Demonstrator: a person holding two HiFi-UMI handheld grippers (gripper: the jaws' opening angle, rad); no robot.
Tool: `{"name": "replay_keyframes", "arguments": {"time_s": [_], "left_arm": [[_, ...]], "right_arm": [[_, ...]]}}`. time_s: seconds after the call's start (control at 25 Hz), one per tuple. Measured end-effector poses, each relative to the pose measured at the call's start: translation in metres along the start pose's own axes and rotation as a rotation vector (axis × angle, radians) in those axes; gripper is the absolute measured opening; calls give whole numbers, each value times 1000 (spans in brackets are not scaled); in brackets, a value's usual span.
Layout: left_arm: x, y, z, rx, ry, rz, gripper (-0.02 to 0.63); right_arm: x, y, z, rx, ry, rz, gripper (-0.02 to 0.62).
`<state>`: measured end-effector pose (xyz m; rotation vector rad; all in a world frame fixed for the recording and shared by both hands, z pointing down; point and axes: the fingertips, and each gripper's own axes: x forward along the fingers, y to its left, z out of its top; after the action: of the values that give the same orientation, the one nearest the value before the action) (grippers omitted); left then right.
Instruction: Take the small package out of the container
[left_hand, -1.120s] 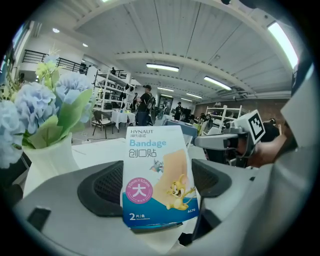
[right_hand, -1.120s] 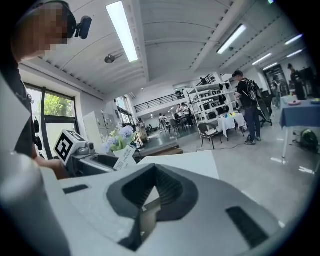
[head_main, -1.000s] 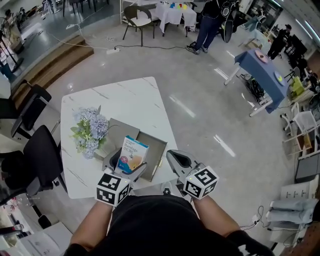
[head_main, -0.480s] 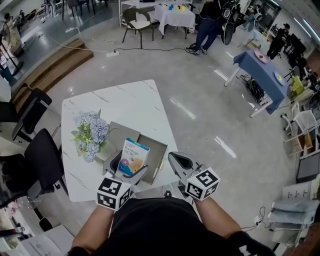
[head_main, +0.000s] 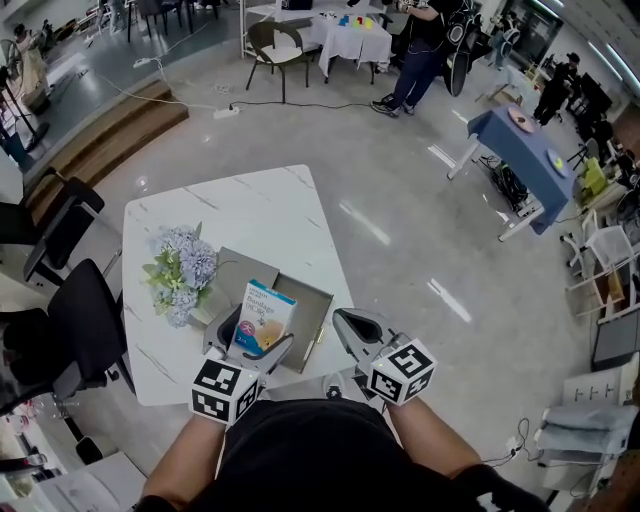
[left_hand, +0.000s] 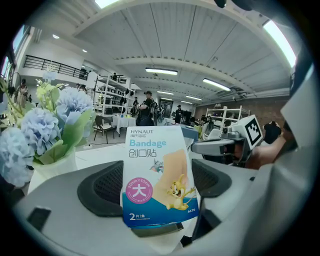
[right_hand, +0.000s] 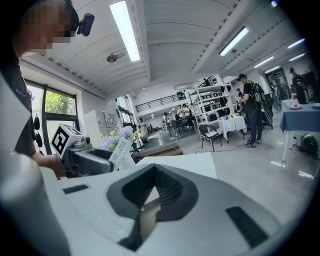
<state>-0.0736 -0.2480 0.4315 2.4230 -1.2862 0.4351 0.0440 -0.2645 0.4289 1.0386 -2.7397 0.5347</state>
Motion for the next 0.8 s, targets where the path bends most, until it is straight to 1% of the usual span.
{"name": "replay_keyframes", "arguments": {"time_s": [0.36, 0.8], "left_arm": [[-1, -5, -1, -3, -1, -4, 422], [2, -2, -3, 0, 5, -2, 422]], "right_arm": [[-4, 1, -1, -11, 8, 0, 0], [0, 0, -2, 2, 3, -2, 0]]}}
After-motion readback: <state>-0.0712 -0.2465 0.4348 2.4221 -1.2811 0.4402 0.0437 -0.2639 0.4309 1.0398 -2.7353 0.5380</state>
